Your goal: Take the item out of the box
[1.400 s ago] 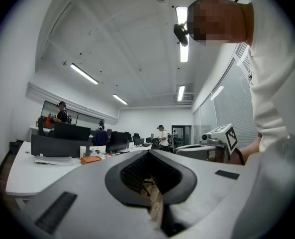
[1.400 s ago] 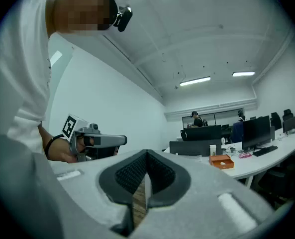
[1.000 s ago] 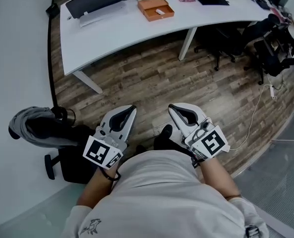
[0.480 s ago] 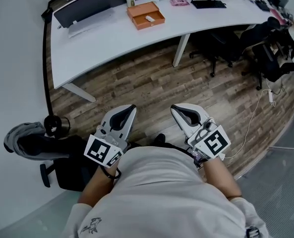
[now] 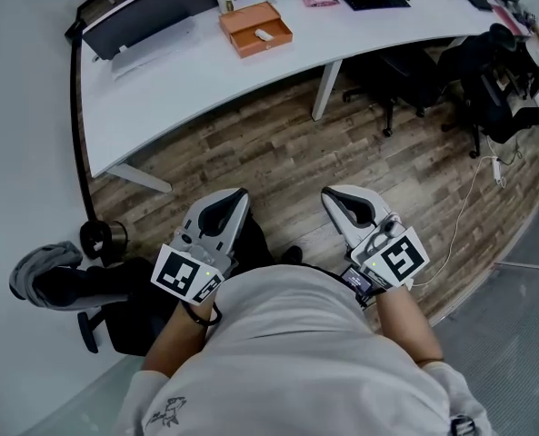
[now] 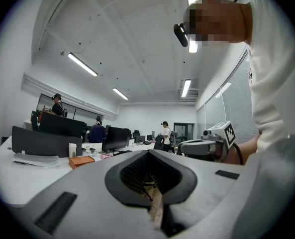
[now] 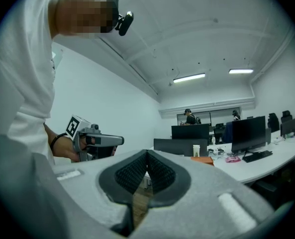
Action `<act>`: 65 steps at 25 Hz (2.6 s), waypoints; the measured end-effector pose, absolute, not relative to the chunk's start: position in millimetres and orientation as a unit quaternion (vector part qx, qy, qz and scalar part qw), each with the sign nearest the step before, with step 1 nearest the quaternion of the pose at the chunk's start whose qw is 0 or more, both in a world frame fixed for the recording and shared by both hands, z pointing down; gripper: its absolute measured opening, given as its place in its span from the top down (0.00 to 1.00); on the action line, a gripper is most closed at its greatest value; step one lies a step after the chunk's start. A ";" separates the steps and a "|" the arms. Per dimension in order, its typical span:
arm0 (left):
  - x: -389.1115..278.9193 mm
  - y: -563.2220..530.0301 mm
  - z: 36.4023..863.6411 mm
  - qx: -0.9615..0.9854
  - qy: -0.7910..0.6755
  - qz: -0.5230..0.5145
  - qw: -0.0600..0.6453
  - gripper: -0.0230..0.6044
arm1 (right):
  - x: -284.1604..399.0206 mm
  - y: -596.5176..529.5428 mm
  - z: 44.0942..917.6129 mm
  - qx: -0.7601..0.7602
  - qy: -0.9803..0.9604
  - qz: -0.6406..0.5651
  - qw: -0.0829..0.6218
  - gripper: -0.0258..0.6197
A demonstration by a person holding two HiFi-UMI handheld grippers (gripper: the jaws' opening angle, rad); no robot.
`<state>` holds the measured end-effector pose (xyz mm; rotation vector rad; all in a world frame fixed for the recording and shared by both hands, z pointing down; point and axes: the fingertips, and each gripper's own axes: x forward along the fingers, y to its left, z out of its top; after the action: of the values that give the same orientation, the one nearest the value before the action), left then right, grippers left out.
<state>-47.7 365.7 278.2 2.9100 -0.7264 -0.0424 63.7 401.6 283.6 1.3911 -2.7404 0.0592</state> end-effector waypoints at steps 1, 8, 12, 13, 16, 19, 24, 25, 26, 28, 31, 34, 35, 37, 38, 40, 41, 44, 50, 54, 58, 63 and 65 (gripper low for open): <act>-46.8 359.3 279.2 0.968 -0.240 -0.014 0.072 0.97 | 65.6 395.7 283.8 0.455 -0.889 0.020 0.034 0.96; -39.7 318.0 282.4 0.971 -0.228 -0.010 0.073 0.97 | 77.4 357.3 285.1 0.471 -0.881 0.023 0.035 0.96; -38.6 279.3 286.9 0.972 -0.222 -0.008 0.078 0.97 | 78.4 319.6 286.7 0.477 -0.878 0.026 0.034 0.96; -38.3 269.1 288.3 0.972 -0.221 -0.007 0.080 0.97 | 78.3 309.5 287.7 0.478 -0.877 0.028 0.034 0.96; -36.7 236.5 290.5 0.973 -0.215 -0.005 0.083 0.97 | 77.6 278.2 289.9 0.482 -0.875 0.033 0.036 0.96; -37.9 200.6 290.1 0.974 -0.209 -0.005 0.085 0.97 | 76.8 242.0 291.4 0.486 -0.872 0.039 0.040 0.96; -54.2 146.8 291.5 0.976 -0.201 -0.003 0.090 0.97 | 65.5 183.4 293.9 0.498 -0.865 0.046 0.043 0.96; -58.5 137.8 291.4 0.976 -0.197 -0.002 0.090 0.97 | 61.8 172.2 294.4 0.500 -0.863 0.047 0.045 0.96; -63.2 128.3 291.0 0.977 -0.194 -0.003 0.090 0.97 | 57.8 161.0 294.1 0.503 -0.862 0.048 0.046 0.96; -74.3 108.2 288.7 0.978 -0.191 -0.005 0.089 0.97 | 48.1 139.7 290.8 0.508 -0.859 0.046 0.045 0.96; -93.5 78.4 284.4 0.978 -0.189 -0.011 0.088 0.97 | 31.0 110.9 285.8 0.510 -0.858 0.040 0.047 0.96; -108.8 57.0 284.1 0.979 -0.184 -0.016 0.087 0.97 | 18.0 87.4 284.3 0.511 -0.858 0.037 0.048 0.96; -113.1 50.5 284.5 0.979 -0.183 -0.018 0.086 0.97 | 15.3 80.6 284.3 0.512 -0.857 0.036 0.049 0.96; -121.5 37.1 285.2 0.979 -0.185 -0.020 0.087 0.97 | 10.7 68.1 284.3 0.514 -0.855 0.034 0.050 0.96; -125.5 31.4 284.9 0.978 -0.187 -0.021 0.088 0.97 | 8.2 63.1 284.2 0.514 -0.856 0.035 0.051 0.96; -131.8 21.7 283.6 0.978 -0.190 -0.021 0.087 0.97 | 3.7 54.9 284.2 0.509 -0.858 0.036 0.054 0.96; -133.7 17.1 283.0 0.977 -0.192 -0.022 0.086 0.97 | 2.7 50.6 284.3 0.508 -0.859 0.036 0.056 0.96; -137.5 4.6 283.6 0.976 -0.197 -0.022 0.086 0.97 | 2.6 36.3 287.4 0.506 -0.860 0.039 0.057 0.96; -138.0 -30.4 285.6 0.972 -0.217 -0.021 0.084 0.97 | 10.4 -3.5 293.9 0.494 -0.866 0.042 0.055 0.96; -134.2 -59.5 288.1 0.969 -0.233 -0.017 0.082 0.97 | 20.9 -39.8 304.6 0.483 -0.872 0.047 0.061 0.96; -128.0 -97.7 297.3 0.962 -0.257 -0.013 0.088 0.97 | 37.3 -84.3 313.4 0.471 -0.878 0.056 0.065 0.96; -106.0 -145.7 306.1 0.956 -0.275 -0.013 0.098 0.97 | 59.6 -139.7 322.2 0.454 -0.885 0.066 0.079 0.96; -94.9 -165.2 309.8 0.955 -0.280 -0.010 0.099 0.97 | 68.7 -162.8 324.3 0.444 -0.890 0.065 0.085 0.96</act>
<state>-94.9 -165.2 309.8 2.8246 -0.8277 -0.0309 68.7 -162.8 324.3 1.3228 -2.6535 0.1949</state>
